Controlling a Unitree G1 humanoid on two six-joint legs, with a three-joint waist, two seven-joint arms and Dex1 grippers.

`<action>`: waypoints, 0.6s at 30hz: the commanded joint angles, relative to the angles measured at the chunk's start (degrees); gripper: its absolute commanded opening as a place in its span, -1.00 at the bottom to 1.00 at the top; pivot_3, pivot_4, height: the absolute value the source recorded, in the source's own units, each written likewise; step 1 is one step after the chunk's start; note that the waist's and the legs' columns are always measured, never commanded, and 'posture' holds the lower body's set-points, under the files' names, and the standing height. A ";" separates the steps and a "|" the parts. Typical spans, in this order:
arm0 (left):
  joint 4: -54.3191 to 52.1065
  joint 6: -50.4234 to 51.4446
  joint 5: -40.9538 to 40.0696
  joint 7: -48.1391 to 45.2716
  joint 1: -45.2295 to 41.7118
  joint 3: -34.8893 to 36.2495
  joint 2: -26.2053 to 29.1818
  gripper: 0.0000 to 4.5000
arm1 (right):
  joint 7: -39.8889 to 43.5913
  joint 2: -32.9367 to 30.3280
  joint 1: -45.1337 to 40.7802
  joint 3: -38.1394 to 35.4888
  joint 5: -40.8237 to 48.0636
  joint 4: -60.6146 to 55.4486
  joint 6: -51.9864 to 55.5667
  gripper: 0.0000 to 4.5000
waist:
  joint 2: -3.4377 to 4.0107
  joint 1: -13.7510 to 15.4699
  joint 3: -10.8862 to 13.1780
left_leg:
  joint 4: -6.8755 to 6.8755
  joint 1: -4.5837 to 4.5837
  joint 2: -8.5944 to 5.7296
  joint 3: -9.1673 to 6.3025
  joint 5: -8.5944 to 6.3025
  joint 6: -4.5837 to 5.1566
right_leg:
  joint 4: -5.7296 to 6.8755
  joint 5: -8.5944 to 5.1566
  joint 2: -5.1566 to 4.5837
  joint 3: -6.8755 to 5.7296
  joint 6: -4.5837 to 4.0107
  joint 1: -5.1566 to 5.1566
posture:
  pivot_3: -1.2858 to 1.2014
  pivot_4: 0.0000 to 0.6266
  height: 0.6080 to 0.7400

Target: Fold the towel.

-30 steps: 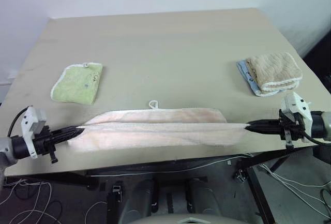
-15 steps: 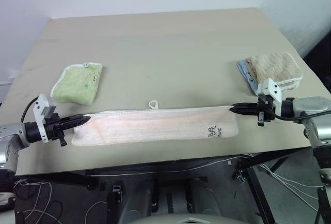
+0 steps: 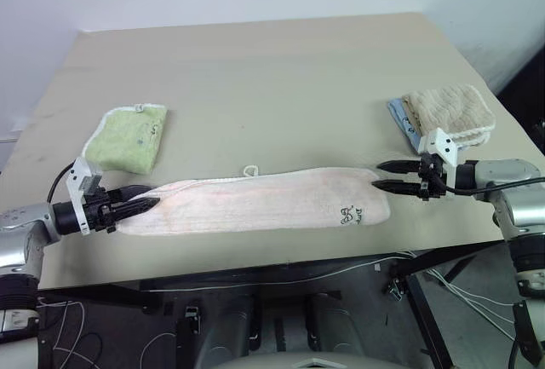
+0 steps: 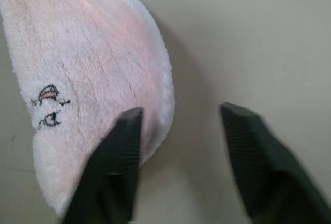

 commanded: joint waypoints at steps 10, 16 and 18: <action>-3.26 1.51 -5.27 8.51 -1.47 11.11 0.92 1.00 | -2.08 -2.49 2.56 -7.56 5.31 -4.32 8.04 0.99 | 0.00 0.17 0.00 | 0.02 0.00 0.00 0.00 0.00 0.00 | 0.00 0.00 -0.01 0.00 0.01 0.01 | 0.03 -0.52 1.00; -5.29 0.90 -4.77 7.96 3.29 11.61 1.21 1.00 | -4.34 -2.65 6.46 -9.09 6.01 -8.66 11.65 0.99 | 0.00 -0.09 -0.01 | -0.03 0.02 0.00 0.00 0.00 0.00 | 0.00 0.00 0.00 0.01 0.01 0.01 | 0.03 -0.52 1.00; -6.37 1.06 -4.92 8.75 3.64 11.36 0.52 1.00 | -5.26 -2.58 7.48 -9.92 6.83 -10.05 13.16 0.99 | 0.00 0.03 -0.01 | -0.03 0.01 0.00 0.00 0.00 0.00 | 0.01 0.00 -0.01 0.01 -0.01 0.00 | 0.03 -0.52 1.00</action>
